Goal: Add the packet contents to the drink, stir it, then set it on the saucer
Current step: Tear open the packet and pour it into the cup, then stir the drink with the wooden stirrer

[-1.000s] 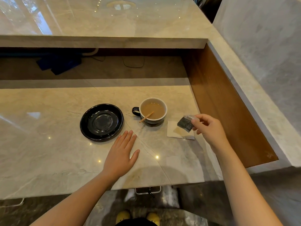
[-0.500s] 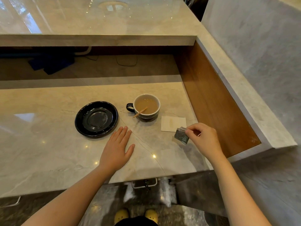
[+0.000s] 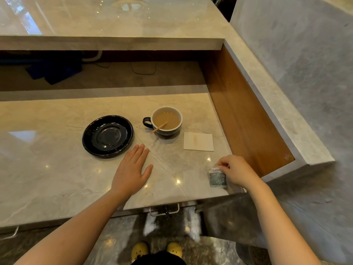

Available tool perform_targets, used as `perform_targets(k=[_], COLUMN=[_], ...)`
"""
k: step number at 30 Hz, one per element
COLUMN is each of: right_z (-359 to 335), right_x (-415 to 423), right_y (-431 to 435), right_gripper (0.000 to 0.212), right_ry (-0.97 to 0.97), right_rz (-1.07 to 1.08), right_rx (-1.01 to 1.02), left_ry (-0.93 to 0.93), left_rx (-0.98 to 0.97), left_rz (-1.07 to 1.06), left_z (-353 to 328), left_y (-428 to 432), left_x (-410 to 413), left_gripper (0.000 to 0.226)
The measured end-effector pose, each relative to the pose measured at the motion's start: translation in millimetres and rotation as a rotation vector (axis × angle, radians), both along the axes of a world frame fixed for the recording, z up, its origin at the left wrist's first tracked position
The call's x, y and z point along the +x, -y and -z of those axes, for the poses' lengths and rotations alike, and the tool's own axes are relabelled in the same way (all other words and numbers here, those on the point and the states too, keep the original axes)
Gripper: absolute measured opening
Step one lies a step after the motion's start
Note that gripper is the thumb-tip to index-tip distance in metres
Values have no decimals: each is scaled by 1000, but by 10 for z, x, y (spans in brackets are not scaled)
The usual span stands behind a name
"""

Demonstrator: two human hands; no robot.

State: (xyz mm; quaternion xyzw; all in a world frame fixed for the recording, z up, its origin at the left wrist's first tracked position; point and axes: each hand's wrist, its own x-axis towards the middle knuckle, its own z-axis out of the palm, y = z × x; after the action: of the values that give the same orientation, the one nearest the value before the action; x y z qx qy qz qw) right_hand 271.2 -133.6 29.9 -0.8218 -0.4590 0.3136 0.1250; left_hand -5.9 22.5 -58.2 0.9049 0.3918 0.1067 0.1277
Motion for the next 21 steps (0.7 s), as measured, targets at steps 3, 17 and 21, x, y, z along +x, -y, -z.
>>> perform_targets(k=[3, 17, 21], right_z=[42, 232, 15], right_x=[-14, -85, -260], right_y=[-43, -102, -430], right_gripper=[17, 16, 23], right_ry=[107, 236, 139], right_rz=[-15, 20, -54], right_rx=[28, 307, 443], left_ry=[-1, 5, 4], left_rx=[-2, -26, -27], left_rz=[1, -20, -24], left_z=[-1, -1, -5], left_y=[-3, -10, -1], left_x=[1, -14, -16], left_gripper=[70, 70, 69])
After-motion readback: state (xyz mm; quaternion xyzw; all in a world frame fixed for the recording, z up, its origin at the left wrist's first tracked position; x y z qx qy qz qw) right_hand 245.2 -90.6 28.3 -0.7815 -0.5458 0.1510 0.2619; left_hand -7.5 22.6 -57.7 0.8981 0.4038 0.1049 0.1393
